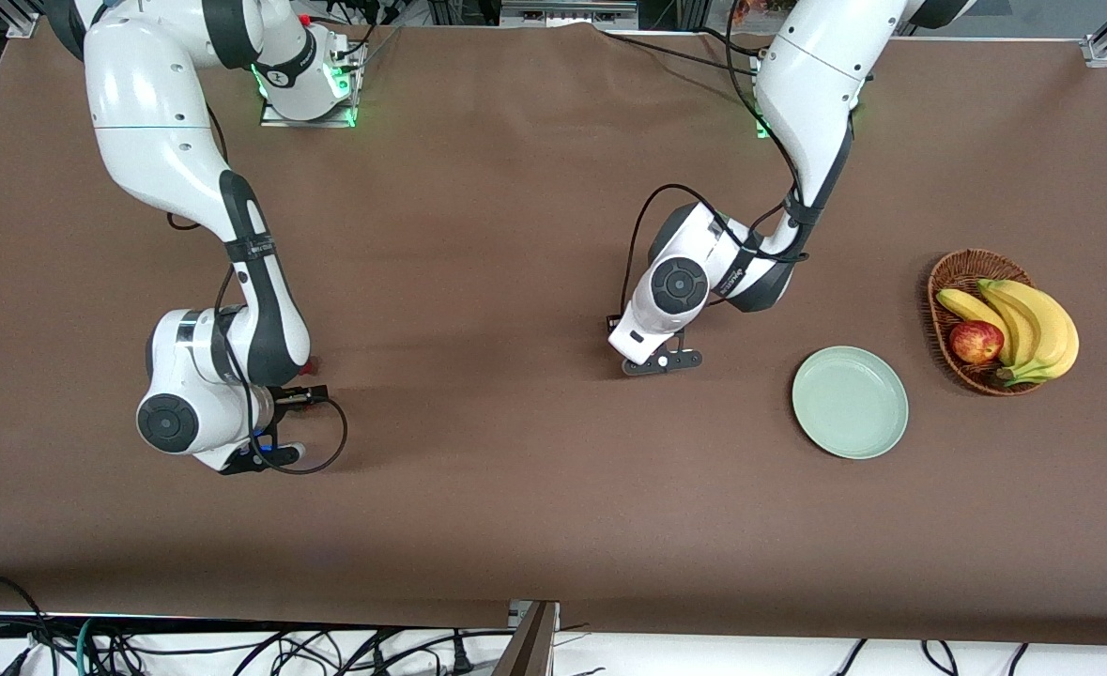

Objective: Collect all strawberries into plate
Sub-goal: 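Carry the strawberry to the plate while the right gripper grasps another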

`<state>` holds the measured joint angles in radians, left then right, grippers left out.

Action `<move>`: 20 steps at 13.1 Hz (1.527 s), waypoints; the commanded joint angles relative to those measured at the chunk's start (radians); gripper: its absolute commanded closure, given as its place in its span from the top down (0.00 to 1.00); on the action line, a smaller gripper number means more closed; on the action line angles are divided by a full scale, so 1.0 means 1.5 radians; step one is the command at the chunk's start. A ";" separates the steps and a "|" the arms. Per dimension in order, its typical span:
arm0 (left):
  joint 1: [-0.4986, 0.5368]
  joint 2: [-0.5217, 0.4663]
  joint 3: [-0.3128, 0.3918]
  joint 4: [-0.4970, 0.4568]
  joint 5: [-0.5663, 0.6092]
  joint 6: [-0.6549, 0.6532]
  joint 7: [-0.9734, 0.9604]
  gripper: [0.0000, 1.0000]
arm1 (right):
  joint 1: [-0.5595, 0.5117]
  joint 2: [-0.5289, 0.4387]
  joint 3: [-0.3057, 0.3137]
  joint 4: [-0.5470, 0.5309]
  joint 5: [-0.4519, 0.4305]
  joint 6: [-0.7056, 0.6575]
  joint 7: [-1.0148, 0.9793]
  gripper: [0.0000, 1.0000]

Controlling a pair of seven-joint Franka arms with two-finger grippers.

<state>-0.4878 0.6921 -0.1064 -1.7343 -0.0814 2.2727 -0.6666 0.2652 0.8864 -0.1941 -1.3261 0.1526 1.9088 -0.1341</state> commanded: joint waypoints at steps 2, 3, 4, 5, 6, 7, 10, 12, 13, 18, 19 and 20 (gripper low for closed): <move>-0.001 -0.031 0.007 -0.005 0.008 -0.046 -0.010 0.00 | -0.001 -0.013 0.007 -0.036 0.004 0.032 -0.007 0.73; 0.002 -0.049 0.014 0.000 0.009 -0.083 -0.009 0.00 | -0.001 -0.014 0.007 -0.036 0.004 0.031 -0.007 0.56; 0.004 -0.063 0.027 0.018 0.017 -0.129 -0.009 0.00 | -0.001 -0.015 0.007 -0.035 0.004 0.028 -0.006 0.39; 0.004 -0.071 0.049 0.045 0.050 -0.183 -0.008 0.00 | 0.002 -0.016 0.008 -0.034 0.004 0.026 -0.006 0.22; 0.005 -0.070 0.054 0.078 0.097 -0.242 -0.007 0.00 | 0.005 -0.018 0.008 -0.033 0.004 0.024 0.001 0.11; 0.014 -0.068 0.055 0.107 0.152 -0.300 0.004 0.00 | 0.009 -0.023 0.010 -0.031 0.005 0.024 0.004 0.05; 0.069 -0.065 0.055 0.113 0.269 -0.359 0.119 0.00 | 0.050 -0.033 0.018 -0.023 0.066 0.025 0.059 0.01; 0.145 -0.066 0.050 0.114 0.267 -0.356 0.276 0.00 | 0.107 -0.031 0.021 -0.001 0.114 0.035 0.181 0.01; 0.179 -0.066 0.047 0.117 0.262 -0.350 0.363 0.00 | 0.139 -0.031 0.025 0.008 0.138 0.054 0.248 0.02; 0.319 -0.008 0.045 0.108 0.106 -0.178 0.778 0.00 | 0.331 0.001 0.050 0.011 0.178 0.304 0.556 0.02; 0.332 0.007 0.045 0.107 0.102 -0.146 0.826 0.01 | 0.365 0.016 0.050 0.012 0.178 0.364 0.597 0.02; 0.340 0.018 0.044 0.101 0.097 -0.122 0.852 0.01 | 0.393 0.034 0.052 0.021 0.178 0.416 0.637 0.02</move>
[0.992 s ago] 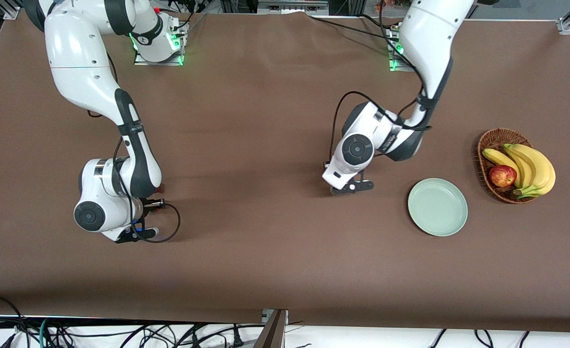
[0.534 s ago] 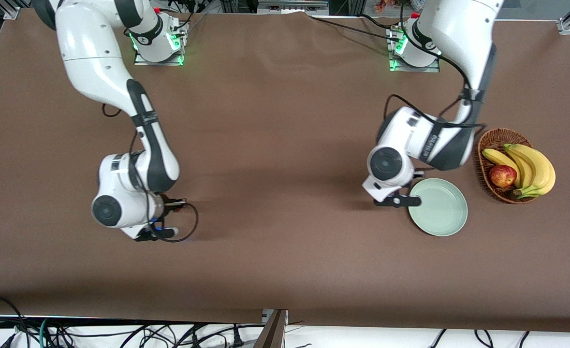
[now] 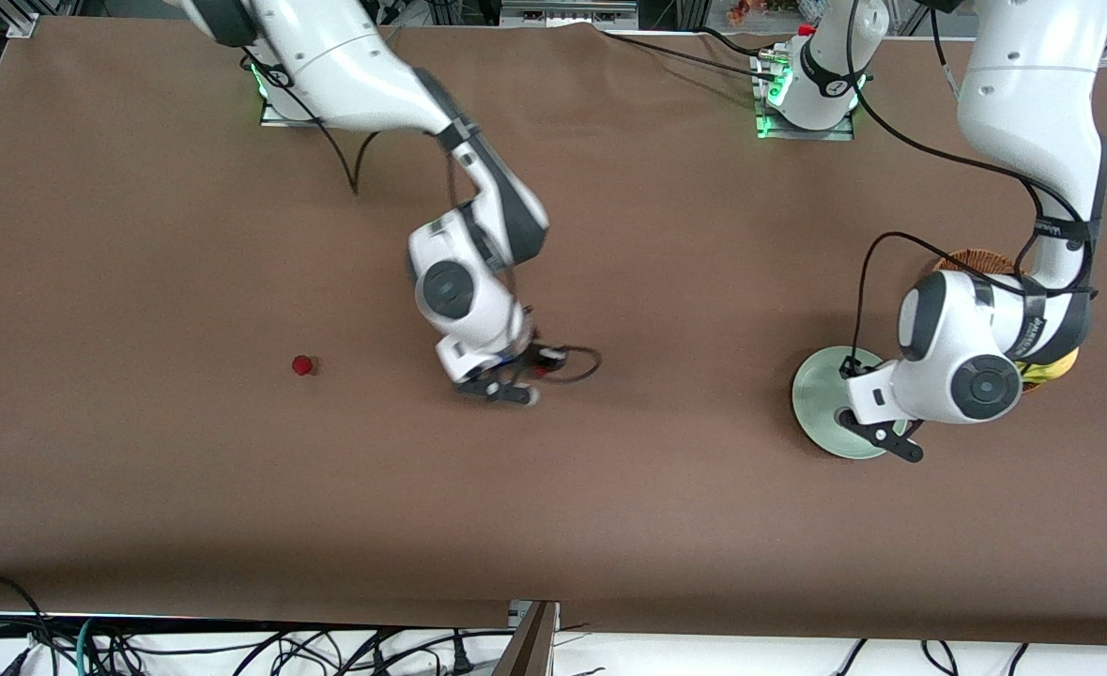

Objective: Collect all strawberries into plate
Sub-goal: 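Release the strawberry onto the plate while the right gripper carries another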

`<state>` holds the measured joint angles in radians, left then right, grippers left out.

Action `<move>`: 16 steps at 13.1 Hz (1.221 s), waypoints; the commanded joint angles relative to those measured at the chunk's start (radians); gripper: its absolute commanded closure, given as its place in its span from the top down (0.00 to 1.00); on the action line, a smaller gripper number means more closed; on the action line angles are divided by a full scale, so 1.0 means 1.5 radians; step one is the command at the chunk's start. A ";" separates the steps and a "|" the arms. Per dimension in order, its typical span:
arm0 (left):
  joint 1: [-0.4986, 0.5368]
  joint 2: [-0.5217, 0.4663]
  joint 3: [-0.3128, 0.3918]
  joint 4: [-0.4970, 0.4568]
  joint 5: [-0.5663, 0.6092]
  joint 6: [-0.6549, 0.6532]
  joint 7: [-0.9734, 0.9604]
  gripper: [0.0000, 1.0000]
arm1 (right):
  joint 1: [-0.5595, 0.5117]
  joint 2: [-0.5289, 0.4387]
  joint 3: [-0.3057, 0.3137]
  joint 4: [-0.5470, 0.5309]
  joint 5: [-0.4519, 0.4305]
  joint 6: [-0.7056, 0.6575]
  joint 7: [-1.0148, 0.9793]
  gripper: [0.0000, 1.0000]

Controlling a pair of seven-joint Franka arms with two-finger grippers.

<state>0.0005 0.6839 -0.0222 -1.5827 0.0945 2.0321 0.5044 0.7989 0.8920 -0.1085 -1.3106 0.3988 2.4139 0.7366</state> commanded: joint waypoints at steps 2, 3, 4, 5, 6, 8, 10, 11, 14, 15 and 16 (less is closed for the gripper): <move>0.015 0.025 -0.012 -0.029 -0.038 0.077 0.078 0.14 | 0.061 0.068 0.021 0.039 0.014 0.141 0.115 0.02; 0.015 0.024 -0.012 -0.031 -0.038 0.078 0.078 0.77 | 0.065 0.086 0.038 0.052 0.013 0.167 0.137 0.03; 0.016 0.023 -0.011 -0.030 -0.037 0.078 0.078 1.00 | 0.066 0.103 0.048 0.063 0.013 0.194 0.151 0.03; 0.015 0.022 -0.012 -0.031 -0.038 0.075 0.078 1.00 | 0.071 0.120 0.052 0.071 0.013 0.220 0.154 0.04; 0.015 0.020 -0.012 -0.030 -0.038 0.071 0.078 1.00 | 0.076 0.132 0.051 0.074 0.013 0.238 0.154 0.05; 0.015 0.006 -0.011 -0.029 -0.038 0.063 0.077 1.00 | 0.078 0.130 0.047 0.075 0.005 0.245 0.143 0.99; 0.008 -0.039 -0.012 -0.023 -0.038 0.002 0.067 1.00 | 0.069 0.118 0.035 0.085 -0.017 0.224 0.138 1.00; 0.002 -0.063 -0.015 -0.023 -0.038 -0.023 0.060 1.00 | 0.057 0.111 0.029 0.105 -0.019 0.172 0.136 1.00; -0.009 -0.092 -0.037 -0.020 -0.042 -0.069 -0.039 1.00 | -0.023 0.070 0.024 0.185 -0.019 -0.075 0.064 1.00; -0.009 -0.098 -0.061 -0.020 -0.055 -0.083 -0.099 1.00 | -0.051 0.044 0.025 0.184 -0.019 -0.131 0.000 1.00; -0.009 -0.100 -0.087 -0.021 -0.059 -0.087 -0.178 1.00 | -0.084 0.030 0.025 0.183 -0.019 -0.198 -0.060 1.00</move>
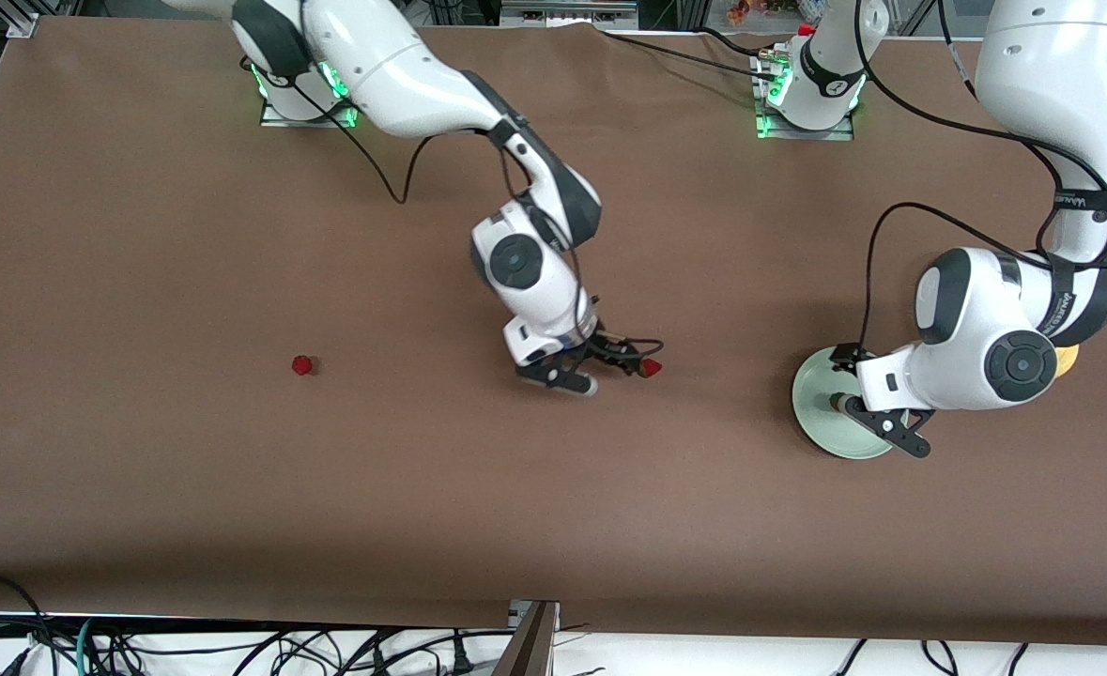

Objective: Collect all strawberries into plate
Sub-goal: 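Release the strawberry onto the plate while the right gripper carries another, then grasp the mid-table strawberry with the left gripper while the right withdraws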

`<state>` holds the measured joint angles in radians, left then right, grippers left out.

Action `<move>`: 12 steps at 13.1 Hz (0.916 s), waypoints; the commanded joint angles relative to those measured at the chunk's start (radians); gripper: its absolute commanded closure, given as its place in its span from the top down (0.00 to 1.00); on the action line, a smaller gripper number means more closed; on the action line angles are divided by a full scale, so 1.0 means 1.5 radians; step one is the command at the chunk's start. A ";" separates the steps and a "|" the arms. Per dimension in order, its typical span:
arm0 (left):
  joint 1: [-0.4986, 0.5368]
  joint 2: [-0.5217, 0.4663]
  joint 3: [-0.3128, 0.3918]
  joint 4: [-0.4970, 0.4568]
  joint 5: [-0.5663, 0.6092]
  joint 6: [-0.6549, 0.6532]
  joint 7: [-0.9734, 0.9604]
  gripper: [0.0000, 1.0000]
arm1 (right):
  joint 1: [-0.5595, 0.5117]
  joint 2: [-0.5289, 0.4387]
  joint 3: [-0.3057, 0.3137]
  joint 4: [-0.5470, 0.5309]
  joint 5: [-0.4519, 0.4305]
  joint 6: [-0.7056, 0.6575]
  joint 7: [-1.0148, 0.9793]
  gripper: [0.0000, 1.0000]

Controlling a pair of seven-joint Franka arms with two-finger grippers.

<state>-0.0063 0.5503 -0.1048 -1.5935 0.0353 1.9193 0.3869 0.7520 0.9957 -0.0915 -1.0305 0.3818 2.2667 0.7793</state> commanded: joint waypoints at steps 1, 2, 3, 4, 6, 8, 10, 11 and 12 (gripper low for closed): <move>-0.004 -0.010 -0.073 -0.013 -0.019 -0.010 -0.193 1.00 | -0.084 -0.060 0.010 -0.003 -0.009 -0.161 -0.133 1.00; -0.007 -0.007 -0.103 -0.012 -0.018 -0.004 -0.282 1.00 | -0.120 -0.079 0.006 -0.005 -0.010 -0.206 -0.155 1.00; -0.023 -0.003 -0.127 -0.012 -0.016 0.005 -0.358 1.00 | -0.153 -0.088 0.006 -0.005 -0.010 -0.260 -0.159 1.00; -0.055 0.009 -0.130 -0.012 -0.018 0.035 -0.423 1.00 | -0.183 -0.091 0.005 -0.006 -0.012 -0.308 -0.159 1.00; -0.112 0.041 -0.129 -0.012 -0.015 0.111 -0.539 1.00 | -0.215 -0.092 -0.018 -0.011 -0.062 -0.400 -0.250 1.00; -0.140 0.071 -0.124 -0.016 0.007 0.181 -0.580 1.00 | -0.223 -0.100 -0.060 -0.054 -0.091 -0.420 -0.377 1.00; -0.140 0.103 -0.125 -0.019 0.094 0.245 -0.580 1.00 | -0.223 -0.116 -0.111 -0.115 -0.095 -0.411 -0.469 1.00; -0.143 0.115 -0.127 -0.019 0.104 0.261 -0.587 1.00 | -0.223 -0.116 -0.136 -0.140 -0.092 -0.404 -0.531 1.00; -0.147 0.126 -0.128 -0.019 0.104 0.265 -0.590 1.00 | -0.223 -0.118 -0.154 -0.165 -0.089 -0.390 -0.573 1.00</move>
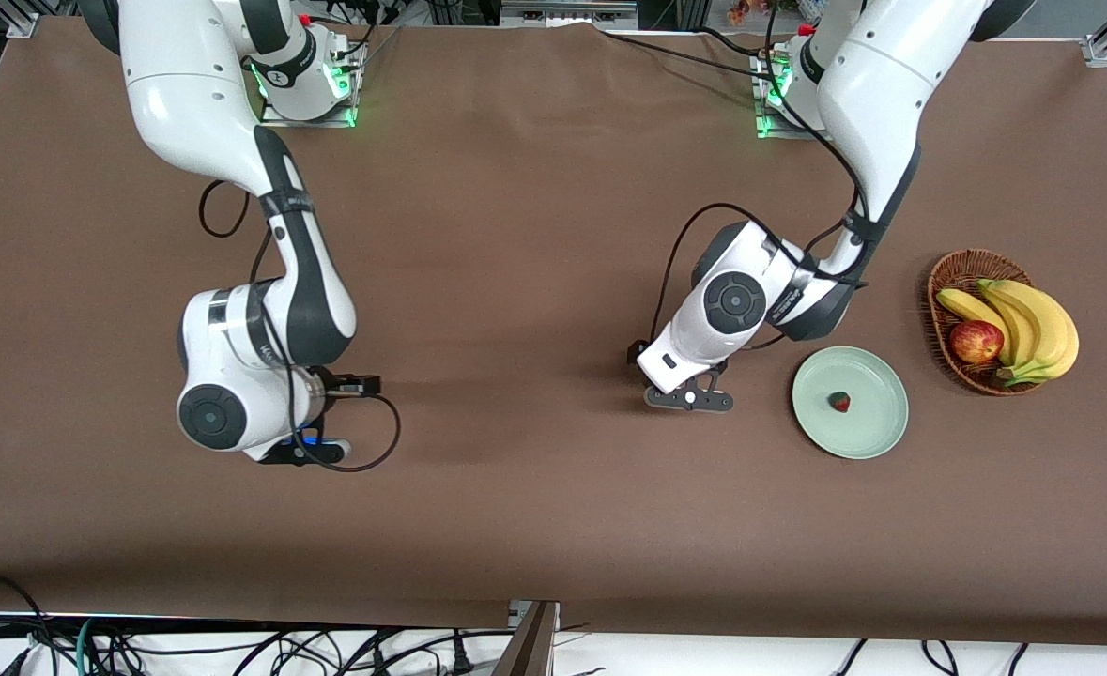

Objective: Collect all strawberries into plate
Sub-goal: 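Grasp the mid-table strawberry with the left gripper while the right withdraws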

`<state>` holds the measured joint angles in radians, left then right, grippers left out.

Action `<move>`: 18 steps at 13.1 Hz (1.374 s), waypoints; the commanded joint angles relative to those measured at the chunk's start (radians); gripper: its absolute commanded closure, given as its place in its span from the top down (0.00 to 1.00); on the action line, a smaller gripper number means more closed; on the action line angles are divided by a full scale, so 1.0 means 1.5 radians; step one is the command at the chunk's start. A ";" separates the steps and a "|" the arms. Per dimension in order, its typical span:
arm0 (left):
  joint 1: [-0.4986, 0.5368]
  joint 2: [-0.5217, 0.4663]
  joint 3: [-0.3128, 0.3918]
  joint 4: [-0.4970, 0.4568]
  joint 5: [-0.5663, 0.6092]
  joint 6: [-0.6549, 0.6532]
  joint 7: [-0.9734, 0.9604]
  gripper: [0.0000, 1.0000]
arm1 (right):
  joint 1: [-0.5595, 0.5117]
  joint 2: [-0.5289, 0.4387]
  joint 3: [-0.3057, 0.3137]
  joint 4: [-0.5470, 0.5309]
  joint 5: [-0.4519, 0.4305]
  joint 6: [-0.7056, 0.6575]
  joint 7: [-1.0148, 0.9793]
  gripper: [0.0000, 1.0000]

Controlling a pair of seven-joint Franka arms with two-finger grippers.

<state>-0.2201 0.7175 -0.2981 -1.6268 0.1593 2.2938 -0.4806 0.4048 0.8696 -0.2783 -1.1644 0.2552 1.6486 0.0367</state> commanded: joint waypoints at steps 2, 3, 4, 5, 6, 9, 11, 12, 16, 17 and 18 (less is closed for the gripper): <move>-0.003 0.035 0.001 0.001 0.024 0.038 -0.010 1.00 | 0.008 -0.048 -0.046 -0.140 -0.004 0.074 -0.127 1.00; -0.004 0.039 0.001 -0.001 0.024 0.058 -0.010 1.00 | 0.008 -0.063 -0.046 -0.187 -0.004 0.114 -0.144 1.00; -0.006 0.043 0.001 0.001 0.023 0.062 -0.012 1.00 | 0.008 -0.077 -0.046 -0.233 -0.003 0.155 -0.153 1.00; -0.006 0.047 0.001 0.001 0.023 0.062 -0.012 1.00 | 0.008 -0.088 -0.046 -0.266 -0.003 0.186 -0.156 1.00; -0.006 0.047 0.001 0.002 0.024 0.062 -0.006 0.83 | 0.008 -0.096 -0.045 -0.290 -0.004 0.204 -0.156 1.00; -0.006 0.046 0.001 0.003 0.024 0.062 -0.009 0.13 | 0.008 -0.109 -0.045 -0.326 -0.003 0.212 -0.185 1.00; -0.006 0.043 0.001 0.004 0.023 0.061 -0.010 0.06 | 0.008 -0.118 -0.044 -0.350 -0.002 0.214 -0.185 0.99; -0.003 0.040 0.001 0.004 0.023 0.057 -0.008 0.06 | 0.008 -0.118 -0.044 -0.352 -0.002 0.218 -0.185 0.97; 0.021 -0.042 0.003 0.014 0.023 -0.060 -0.002 0.06 | 0.008 -0.114 -0.043 -0.355 -0.001 0.233 -0.185 0.79; 0.038 -0.067 0.003 0.015 0.024 -0.118 -0.002 0.07 | 0.008 -0.112 -0.043 -0.355 -0.001 0.241 -0.184 0.79; 0.055 -0.083 0.004 0.015 0.024 -0.183 0.015 0.07 | 0.008 -0.111 -0.041 -0.355 0.000 0.247 -0.184 0.77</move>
<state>-0.1807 0.6770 -0.2929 -1.5819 0.1714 2.1589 -0.4789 0.4123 0.7372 -0.3447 -1.6482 0.2553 1.9855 -0.2217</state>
